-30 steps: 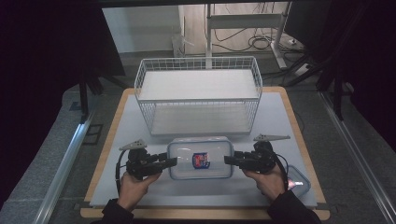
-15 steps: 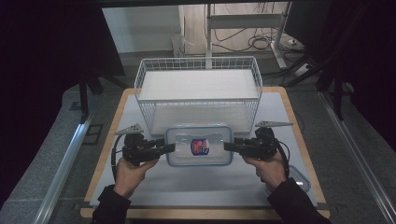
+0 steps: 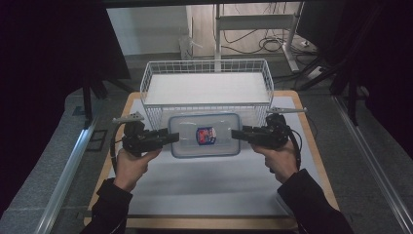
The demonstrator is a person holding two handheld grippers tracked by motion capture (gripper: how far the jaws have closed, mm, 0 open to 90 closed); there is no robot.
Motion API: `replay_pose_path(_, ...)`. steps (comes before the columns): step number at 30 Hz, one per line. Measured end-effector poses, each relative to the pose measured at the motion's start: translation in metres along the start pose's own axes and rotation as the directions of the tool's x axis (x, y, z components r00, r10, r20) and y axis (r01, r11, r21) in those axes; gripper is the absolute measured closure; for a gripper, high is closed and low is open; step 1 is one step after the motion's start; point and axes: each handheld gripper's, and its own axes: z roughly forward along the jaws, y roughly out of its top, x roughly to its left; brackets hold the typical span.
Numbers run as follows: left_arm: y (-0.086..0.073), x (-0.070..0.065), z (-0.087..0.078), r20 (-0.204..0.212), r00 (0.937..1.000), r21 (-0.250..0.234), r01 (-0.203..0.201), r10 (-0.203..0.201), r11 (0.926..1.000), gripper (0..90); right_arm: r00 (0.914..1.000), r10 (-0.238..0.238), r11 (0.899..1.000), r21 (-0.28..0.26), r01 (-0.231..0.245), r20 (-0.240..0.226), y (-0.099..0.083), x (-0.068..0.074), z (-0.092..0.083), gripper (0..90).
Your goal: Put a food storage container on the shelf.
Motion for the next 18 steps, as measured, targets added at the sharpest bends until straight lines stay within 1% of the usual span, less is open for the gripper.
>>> replay_pose_path(2, 0.003, 0.001, 0.000, 0.000, 1.0000, -0.002, -0.001, 0.001, 1.0000, 52.2, 1.0000, -0.003, 1.000, -0.002, 0.003, 0.000, 0.003, 0.000, 0.000, 50.2)
replay_pose_path(3, 0.008, 0.002, -0.001, 0.002, 1.0000, -0.005, -0.002, 0.002, 1.0000, 52.2, 1.0000, -0.009, 1.000, -0.008, 0.009, 0.003, 0.010, 0.001, 0.000, 50.2)
replay_pose_path(4, 0.008, 0.002, -0.001, 0.002, 1.0000, -0.005, -0.002, 0.002, 1.0000, 52.3, 1.0000, -0.009, 1.000, -0.008, 0.009, 0.003, 0.010, 0.001, 0.000, 50.2)
replay_pose_path(5, 0.015, 0.003, -0.002, 0.004, 1.0000, -0.010, 0.000, 0.000, 1.0000, 52.3, 0.9999, -0.010, 1.000, -0.011, 0.010, 0.003, 0.016, 0.001, 0.000, 50.2)
replay_pose_path(8, 0.024, 0.005, -0.003, 0.002, 1.0000, -0.012, -0.003, 0.003, 0.9999, 52.3, 1.0000, -0.006, 1.000, -0.016, 0.006, 0.002, 0.023, 0.001, 0.001, 50.1)
replay_pose_path(9, 0.028, 0.005, -0.004, 0.000, 1.0000, -0.013, -0.006, 0.006, 0.9999, 52.3, 0.9999, -0.012, 1.000, -0.022, 0.012, 0.003, 0.026, 0.000, 0.002, 50.2)
replay_pose_path(10, 0.028, 0.005, -0.004, 0.000, 1.0000, -0.013, -0.006, 0.006, 0.9999, 52.3, 0.9999, -0.012, 1.000, -0.022, 0.012, 0.003, 0.026, 0.000, 0.002, 50.2)
replay_pose_path(12, 0.035, 0.005, -0.005, -0.005, 1.0000, -0.016, -0.009, 0.009, 0.9998, 52.4, 0.9999, -0.010, 1.000, -0.027, 0.010, -0.001, 0.033, 0.000, 0.003, 50.1)
replay_pose_path(13, 0.041, 0.006, -0.006, -0.009, 0.9999, -0.019, -0.007, 0.007, 0.9998, 52.4, 1.0000, -0.007, 0.999, -0.034, 0.007, -0.005, 0.038, -0.001, 0.004, 50.1)
replay_pose_path(18, 0.058, 0.008, -0.007, -0.010, 0.9999, -0.026, -0.014, 0.014, 0.9996, 52.3, 0.9999, 0.001, 0.999, -0.047, -0.001, -0.010, 0.052, -0.002, 0.005, 50.1)
